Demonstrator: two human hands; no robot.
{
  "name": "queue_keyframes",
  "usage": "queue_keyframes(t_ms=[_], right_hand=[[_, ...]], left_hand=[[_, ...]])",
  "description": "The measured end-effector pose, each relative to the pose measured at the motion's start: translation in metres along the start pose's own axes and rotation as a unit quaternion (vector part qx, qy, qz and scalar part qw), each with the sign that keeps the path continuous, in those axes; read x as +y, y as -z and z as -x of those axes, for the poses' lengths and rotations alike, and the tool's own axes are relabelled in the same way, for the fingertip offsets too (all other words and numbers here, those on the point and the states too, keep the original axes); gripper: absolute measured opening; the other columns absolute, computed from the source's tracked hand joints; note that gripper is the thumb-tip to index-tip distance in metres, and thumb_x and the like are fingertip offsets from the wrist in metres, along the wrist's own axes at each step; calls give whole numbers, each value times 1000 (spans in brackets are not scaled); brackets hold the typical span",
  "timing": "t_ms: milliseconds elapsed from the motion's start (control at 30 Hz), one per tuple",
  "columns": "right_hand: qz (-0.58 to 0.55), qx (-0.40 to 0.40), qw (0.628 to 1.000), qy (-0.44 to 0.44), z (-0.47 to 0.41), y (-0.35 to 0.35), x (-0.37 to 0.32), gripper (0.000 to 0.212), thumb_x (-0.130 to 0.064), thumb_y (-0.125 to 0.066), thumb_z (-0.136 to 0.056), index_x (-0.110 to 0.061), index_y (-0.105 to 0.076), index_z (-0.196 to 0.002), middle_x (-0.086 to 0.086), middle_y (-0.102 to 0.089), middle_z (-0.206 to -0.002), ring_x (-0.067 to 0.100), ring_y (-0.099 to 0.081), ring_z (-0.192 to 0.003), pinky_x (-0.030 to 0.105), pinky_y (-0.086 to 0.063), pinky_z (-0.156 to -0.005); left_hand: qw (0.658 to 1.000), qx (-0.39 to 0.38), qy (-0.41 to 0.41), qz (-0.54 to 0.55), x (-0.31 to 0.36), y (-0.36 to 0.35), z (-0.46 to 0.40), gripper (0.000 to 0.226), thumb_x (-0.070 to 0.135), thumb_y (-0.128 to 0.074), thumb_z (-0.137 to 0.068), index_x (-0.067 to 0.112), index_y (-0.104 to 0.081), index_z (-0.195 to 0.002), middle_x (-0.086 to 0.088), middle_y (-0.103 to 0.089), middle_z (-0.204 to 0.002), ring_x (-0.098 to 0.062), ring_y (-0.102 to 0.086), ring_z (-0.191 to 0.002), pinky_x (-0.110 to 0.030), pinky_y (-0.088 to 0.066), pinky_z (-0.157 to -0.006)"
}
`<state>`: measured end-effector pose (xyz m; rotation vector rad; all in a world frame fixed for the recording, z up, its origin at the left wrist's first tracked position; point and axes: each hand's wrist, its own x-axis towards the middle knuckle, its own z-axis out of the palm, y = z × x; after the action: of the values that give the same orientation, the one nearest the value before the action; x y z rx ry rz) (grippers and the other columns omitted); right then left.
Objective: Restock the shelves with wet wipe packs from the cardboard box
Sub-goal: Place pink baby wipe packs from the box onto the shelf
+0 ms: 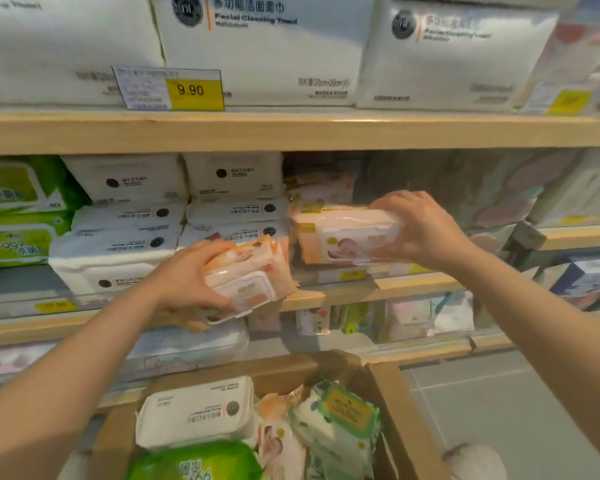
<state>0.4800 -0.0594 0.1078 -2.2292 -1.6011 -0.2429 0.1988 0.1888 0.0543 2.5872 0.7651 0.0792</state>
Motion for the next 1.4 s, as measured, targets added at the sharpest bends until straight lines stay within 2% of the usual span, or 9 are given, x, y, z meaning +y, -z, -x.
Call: queue_keyframes(t_ms=[200,400,600,733,867,967,1067,1233,1400], right_hand=[[20,1,999,-26,9,-11,-10,65,-38,-82,-67,-28,-54,-124,-6,-52,-126,23,-41,-116,40,-45,-83],[54,16,998,-41,10,-34,-6,64,-35,-81,-70,-26,-53,-127,-4,-52,-127,24,-39,-114,29,-33,-78],[63,-65,991,-100,-38,-77,9,70,-45,-72,-77,-29,-43,-138,-1,-39,-145,31,-37,-129,46,-41,-99],[134,-119,967,-179,-51,-119,0,68,-35,-50,-94,-36,-11,-150,-2,-13,-158,33,-18,-142,69,-11,-107],[123,-99,967,-199,-55,-140,-18,53,-30,-46,-96,-36,-26,-145,3,-27,-154,32,-19,-142,67,-19,-106],[124,-85,975,-165,-66,-145,-4,72,-21,-52,-92,-44,-10,-146,-4,-7,-158,30,-7,-143,71,-16,-104],[112,-121,975,-146,-86,-149,13,71,-27,-49,-94,-46,-4,-146,-8,-2,-158,28,0,-143,67,-15,-107],[109,-130,975,-141,-96,-162,5,75,-24,-50,-93,-41,-2,-147,-6,4,-158,28,9,-144,68,-10,-108],[128,-193,957,-173,-95,-140,-9,72,-42,-46,-94,-43,2,-147,-6,9,-159,26,9,-146,67,1,-109]], left_hand=[[999,-16,-11,-29,10,4,2,109,71,-71,-35,43,-35,-134,11,-46,-127,-12,-46,-108,-37,-43,-92],[999,-23,-24,-41,9,8,0,104,60,-78,-46,45,-31,-137,12,-45,-128,-14,-46,-111,-37,-42,-93],[998,-23,-30,-58,4,5,-4,108,69,-73,-42,48,-29,-138,12,-41,-125,-12,-44,-109,-34,-41,-93],[997,-22,-31,-61,1,4,-6,108,69,-73,-42,47,-29,-138,14,-38,-124,-11,-44,-109,-33,-41,-94],[998,-22,-36,-50,2,4,-4,104,71,-70,-40,51,-31,-134,13,-38,-126,-10,-43,-108,-30,-39,-92],[998,-18,-38,-40,3,3,-2,105,71,-69,-39,52,-30,-135,8,-37,-138,-13,-40,-123,-31,-36,-99],[999,-17,-30,-42,2,1,-2,107,74,-67,-38,53,-28,-136,4,-29,-149,-14,-34,-133,-34,-33,-107],[999,-14,-21,-40,0,0,-2,108,76,-65,-37,54,-27,-136,4,-25,-152,-14,-33,-135,-37,-33,-109],[999,-8,-24,-36,2,-1,0,104,72,-68,-38,58,-27,-132,3,-31,-150,-16,-36,-133,-38,-36,-106]])
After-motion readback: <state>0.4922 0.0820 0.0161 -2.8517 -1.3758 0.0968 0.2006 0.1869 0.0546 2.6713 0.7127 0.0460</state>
